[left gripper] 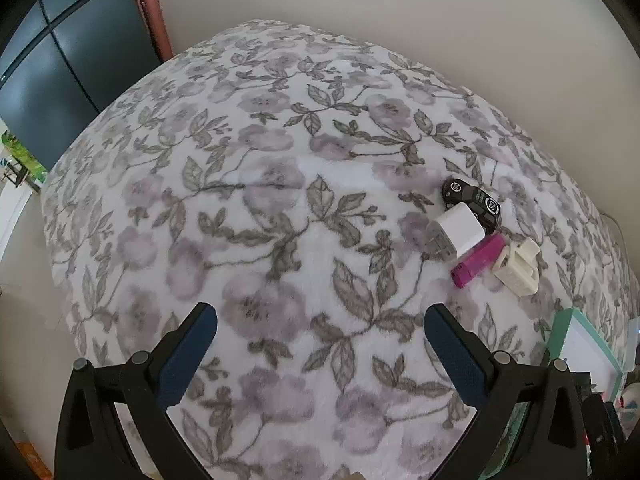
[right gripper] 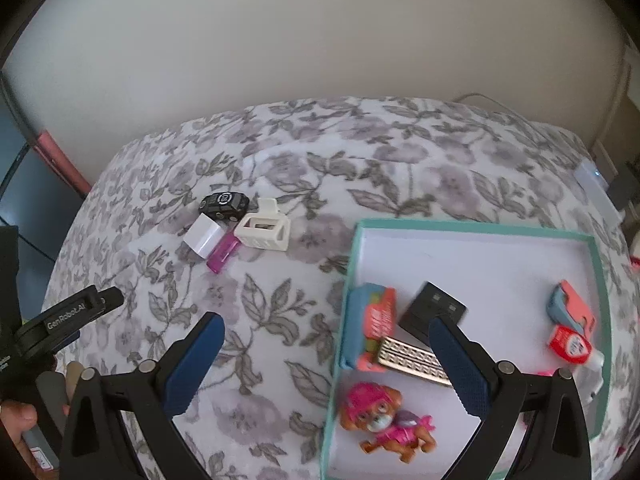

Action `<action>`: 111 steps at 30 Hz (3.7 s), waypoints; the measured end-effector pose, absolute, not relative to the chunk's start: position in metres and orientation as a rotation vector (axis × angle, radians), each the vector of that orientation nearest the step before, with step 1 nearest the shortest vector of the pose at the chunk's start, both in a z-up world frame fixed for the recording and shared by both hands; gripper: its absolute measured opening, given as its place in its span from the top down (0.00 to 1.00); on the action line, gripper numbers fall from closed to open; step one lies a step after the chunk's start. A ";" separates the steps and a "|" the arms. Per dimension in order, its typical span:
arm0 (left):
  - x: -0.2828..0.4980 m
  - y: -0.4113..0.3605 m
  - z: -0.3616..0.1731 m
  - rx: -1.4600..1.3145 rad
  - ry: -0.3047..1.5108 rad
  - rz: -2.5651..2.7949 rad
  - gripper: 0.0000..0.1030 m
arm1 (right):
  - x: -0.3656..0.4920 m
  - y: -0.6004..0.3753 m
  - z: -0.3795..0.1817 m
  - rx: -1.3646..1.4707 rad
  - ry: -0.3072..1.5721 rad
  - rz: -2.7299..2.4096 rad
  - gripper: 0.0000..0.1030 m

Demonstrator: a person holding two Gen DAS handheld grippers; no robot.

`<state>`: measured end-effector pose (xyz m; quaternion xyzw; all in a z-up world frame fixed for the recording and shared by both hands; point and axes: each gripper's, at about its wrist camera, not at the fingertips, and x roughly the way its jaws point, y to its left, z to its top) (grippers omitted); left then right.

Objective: Organize rigid objects
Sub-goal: 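Move both tools back to the remaining items on the bedspread, then grasp the white charger with the left tool while the right tool grasps the white hair clip, then carry the charger over the tray with the left tool while the right tool carries the hair clip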

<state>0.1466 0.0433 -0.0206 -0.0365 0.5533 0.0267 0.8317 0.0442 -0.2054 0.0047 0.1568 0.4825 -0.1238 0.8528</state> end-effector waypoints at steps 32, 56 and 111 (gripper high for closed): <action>0.220 -0.037 -0.072 0.164 1.061 -0.297 0.11 | 0.184 -0.200 -0.056 0.397 1.127 -0.188 0.02; 0.217 -0.063 -0.086 0.202 1.086 -0.389 0.46 | 0.197 -0.198 -0.081 0.438 1.190 -0.161 0.35; 0.054 -0.115 0.058 0.040 1.058 -0.432 0.51 | -0.054 -0.282 0.037 0.583 0.928 -0.402 0.45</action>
